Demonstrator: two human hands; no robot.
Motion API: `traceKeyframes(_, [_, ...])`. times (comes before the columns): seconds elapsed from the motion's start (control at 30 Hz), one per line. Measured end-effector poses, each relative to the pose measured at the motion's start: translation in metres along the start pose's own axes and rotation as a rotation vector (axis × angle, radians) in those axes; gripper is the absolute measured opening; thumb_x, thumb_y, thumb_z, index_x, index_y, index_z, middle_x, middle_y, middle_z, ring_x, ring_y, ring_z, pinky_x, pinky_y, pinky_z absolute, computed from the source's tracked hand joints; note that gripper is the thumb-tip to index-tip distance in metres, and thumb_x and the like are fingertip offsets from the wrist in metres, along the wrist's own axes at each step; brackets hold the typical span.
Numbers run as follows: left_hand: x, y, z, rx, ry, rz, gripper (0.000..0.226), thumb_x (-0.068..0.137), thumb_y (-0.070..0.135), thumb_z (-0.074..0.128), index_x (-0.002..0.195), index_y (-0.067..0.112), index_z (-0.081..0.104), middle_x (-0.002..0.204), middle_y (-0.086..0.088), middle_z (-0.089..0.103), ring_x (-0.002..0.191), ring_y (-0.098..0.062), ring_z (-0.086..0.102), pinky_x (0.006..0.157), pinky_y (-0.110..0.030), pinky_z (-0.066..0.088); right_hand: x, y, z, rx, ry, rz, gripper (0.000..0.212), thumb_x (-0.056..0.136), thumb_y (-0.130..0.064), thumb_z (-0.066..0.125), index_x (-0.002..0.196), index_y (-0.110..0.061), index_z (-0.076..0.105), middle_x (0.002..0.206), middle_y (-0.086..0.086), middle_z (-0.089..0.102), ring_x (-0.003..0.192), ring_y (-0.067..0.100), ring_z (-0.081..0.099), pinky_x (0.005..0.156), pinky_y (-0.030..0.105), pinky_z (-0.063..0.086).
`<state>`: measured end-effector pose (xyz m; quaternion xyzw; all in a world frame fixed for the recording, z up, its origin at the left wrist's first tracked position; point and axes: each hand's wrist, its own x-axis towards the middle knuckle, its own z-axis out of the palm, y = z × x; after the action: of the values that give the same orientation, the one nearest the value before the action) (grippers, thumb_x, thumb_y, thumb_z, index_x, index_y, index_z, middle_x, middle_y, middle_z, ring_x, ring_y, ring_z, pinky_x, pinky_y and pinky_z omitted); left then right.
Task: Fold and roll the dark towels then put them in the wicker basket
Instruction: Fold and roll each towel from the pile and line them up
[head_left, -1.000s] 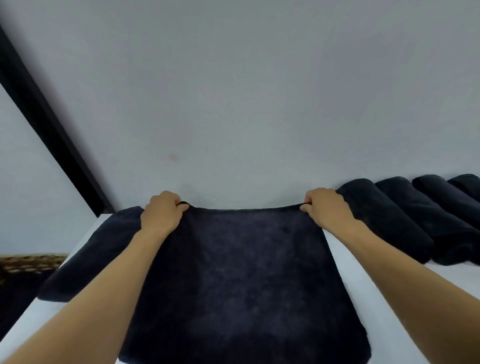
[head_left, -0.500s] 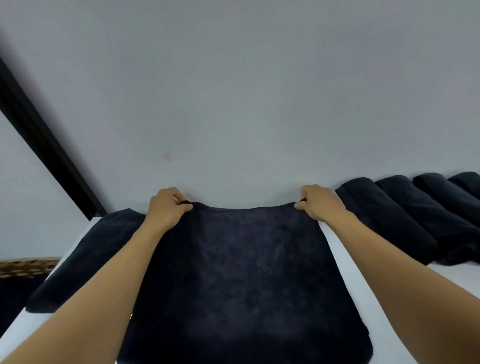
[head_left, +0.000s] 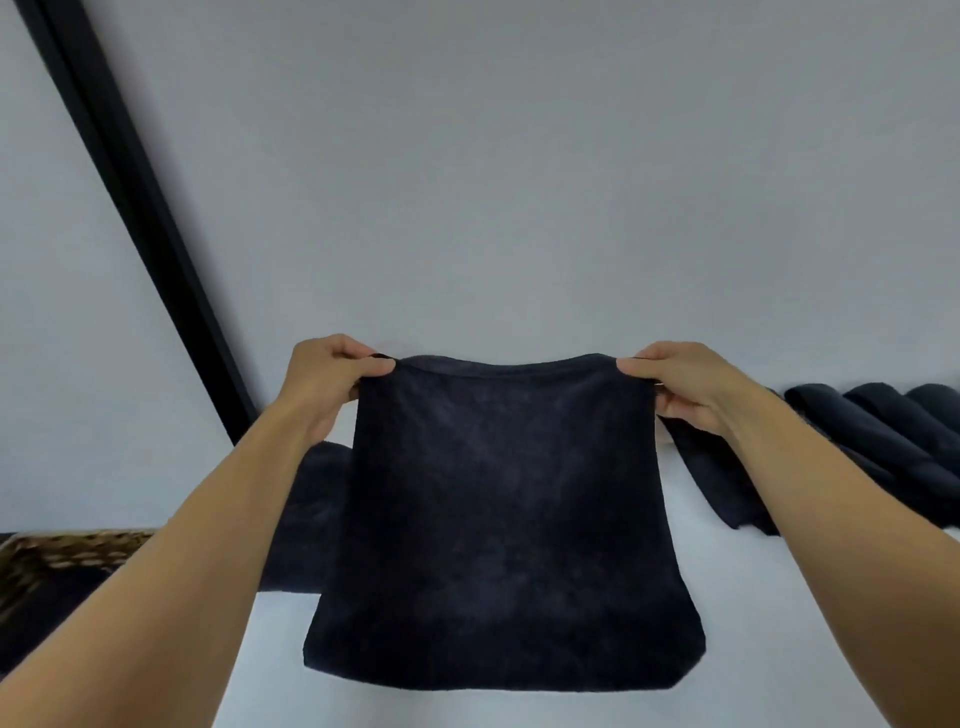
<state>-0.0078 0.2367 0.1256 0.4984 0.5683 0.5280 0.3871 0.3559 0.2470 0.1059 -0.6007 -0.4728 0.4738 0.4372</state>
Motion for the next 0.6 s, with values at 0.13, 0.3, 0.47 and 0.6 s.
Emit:
traceKeyframes(0.13, [-0.02, 0.056, -0.017, -0.097, 0.013, 0.163, 0.023, 0.072, -0.005, 0.078, 0.069, 0.01, 0.062, 0.08, -0.01, 0.068, 0.081, -0.025, 0.066, 0.082, -0.035, 0.054, -0.042, -0.058, -0.014, 0.215, 0.053, -0.246, 0.016, 0.086, -0.012, 0.072, 0.101, -0.012, 0.066, 0.094, 0.003, 0.068, 0.086, 0.017, 0.063, 0.072, 0.03, 0.053])
traceKeyframes(0.3, [-0.046, 0.123, -0.036, -0.166, 0.026, 0.365, 0.024, 0.072, -0.003, 0.079, 0.067, 0.012, 0.061, 0.088, -0.011, 0.071, 0.087, -0.026, 0.066, 0.09, -0.039, 0.054, -0.093, -0.124, -0.043, 0.293, 0.066, -0.496, 0.035, 0.088, -0.004, 0.067, 0.121, -0.013, 0.063, 0.112, 0.005, 0.072, 0.097, 0.017, 0.07, 0.079, 0.03, 0.057])
traceKeyframes(0.47, [-0.087, 0.138, -0.045, -0.186, -0.133, 0.383, 0.03, 0.08, -0.01, 0.068, 0.064, 0.012, 0.053, 0.097, -0.014, 0.074, 0.095, -0.029, 0.066, 0.088, -0.037, 0.046, -0.151, -0.126, -0.06, 0.061, 0.018, -0.624, 0.027, 0.089, 0.0, 0.062, 0.113, -0.014, 0.069, 0.105, 0.001, 0.073, 0.097, 0.012, 0.069, 0.082, 0.026, 0.055])
traceKeyframes(0.6, [-0.133, 0.098, -0.052, -0.091, -0.291, 0.277, 0.03, 0.08, -0.01, 0.065, 0.064, 0.011, 0.053, 0.087, -0.013, 0.068, 0.085, -0.023, 0.064, 0.084, -0.033, 0.05, -0.184, -0.068, -0.066, -0.164, -0.046, -0.492, 0.018, 0.086, -0.001, 0.067, 0.103, -0.007, 0.07, 0.099, 0.011, 0.072, 0.092, 0.018, 0.067, 0.089, 0.032, 0.053])
